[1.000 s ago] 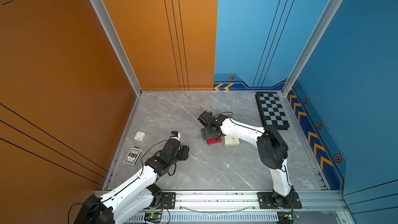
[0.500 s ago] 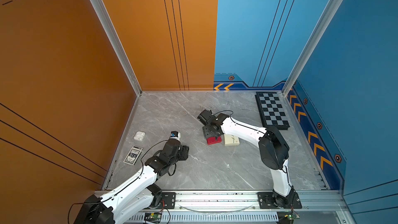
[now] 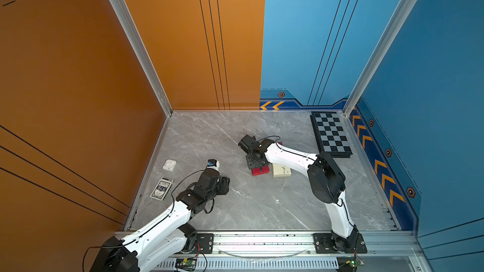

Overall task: Take the necklace out of the lift-off lid jewelry box
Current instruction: Move the jewelry box to the center of the board, then reset both arms

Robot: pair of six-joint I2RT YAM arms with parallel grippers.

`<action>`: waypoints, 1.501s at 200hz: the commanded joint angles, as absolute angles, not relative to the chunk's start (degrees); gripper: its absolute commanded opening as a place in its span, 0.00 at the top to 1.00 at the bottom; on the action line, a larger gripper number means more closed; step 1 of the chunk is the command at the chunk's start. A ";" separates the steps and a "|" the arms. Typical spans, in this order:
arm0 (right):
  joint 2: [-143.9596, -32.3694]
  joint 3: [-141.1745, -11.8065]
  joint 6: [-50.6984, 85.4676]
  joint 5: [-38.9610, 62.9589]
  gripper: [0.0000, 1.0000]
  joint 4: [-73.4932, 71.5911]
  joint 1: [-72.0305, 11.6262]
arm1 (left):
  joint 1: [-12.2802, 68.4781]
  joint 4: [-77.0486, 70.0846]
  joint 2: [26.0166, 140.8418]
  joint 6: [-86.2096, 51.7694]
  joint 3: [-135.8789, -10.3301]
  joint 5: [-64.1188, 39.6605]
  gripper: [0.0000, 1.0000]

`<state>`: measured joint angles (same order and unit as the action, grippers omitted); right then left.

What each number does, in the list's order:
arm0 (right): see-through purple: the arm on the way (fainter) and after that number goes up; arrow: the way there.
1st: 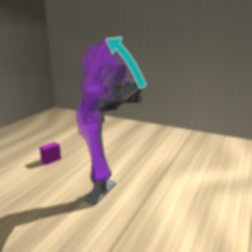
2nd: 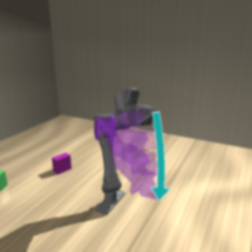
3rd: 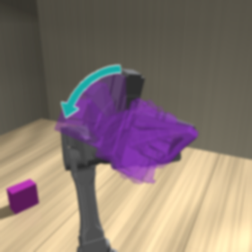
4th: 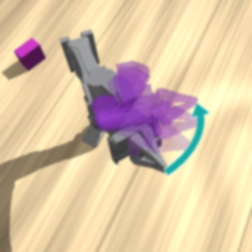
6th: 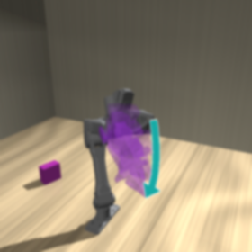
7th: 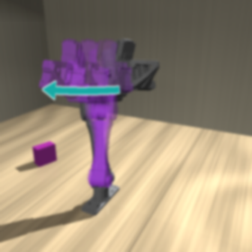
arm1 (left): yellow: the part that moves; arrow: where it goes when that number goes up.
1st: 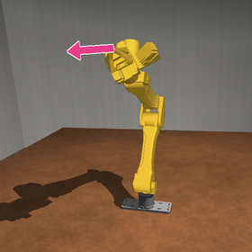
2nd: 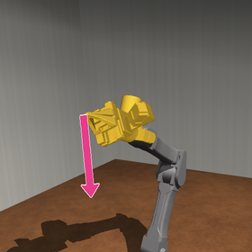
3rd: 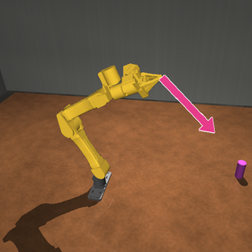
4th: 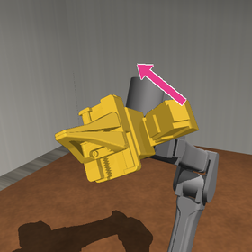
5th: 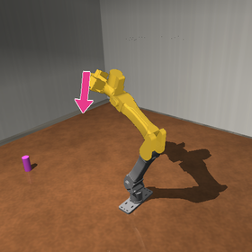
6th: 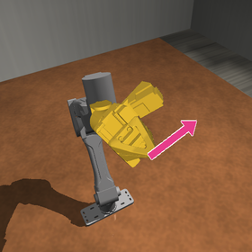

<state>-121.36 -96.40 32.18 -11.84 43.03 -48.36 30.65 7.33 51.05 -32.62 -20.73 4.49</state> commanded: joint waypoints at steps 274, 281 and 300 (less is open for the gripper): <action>-97.86 -83.14 27.38 -18.01 0.17 40.52 -46.54 | 30.22 8.35 49.69 -26.05 -31.54 5.18 0.28; -95.80 -81.68 26.79 -18.60 0.12 40.56 -46.25 | 30.17 7.89 50.54 -25.36 -32.87 5.62 0.27; -90.35 -77.63 25.25 -19.70 0.02 40.34 -45.00 | 29.94 6.81 53.32 -22.80 -36.40 6.56 0.17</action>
<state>-96.23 -81.95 27.92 -15.62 39.44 -46.46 30.65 8.64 50.72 -27.18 -32.12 4.62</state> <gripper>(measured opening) 0.935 0.781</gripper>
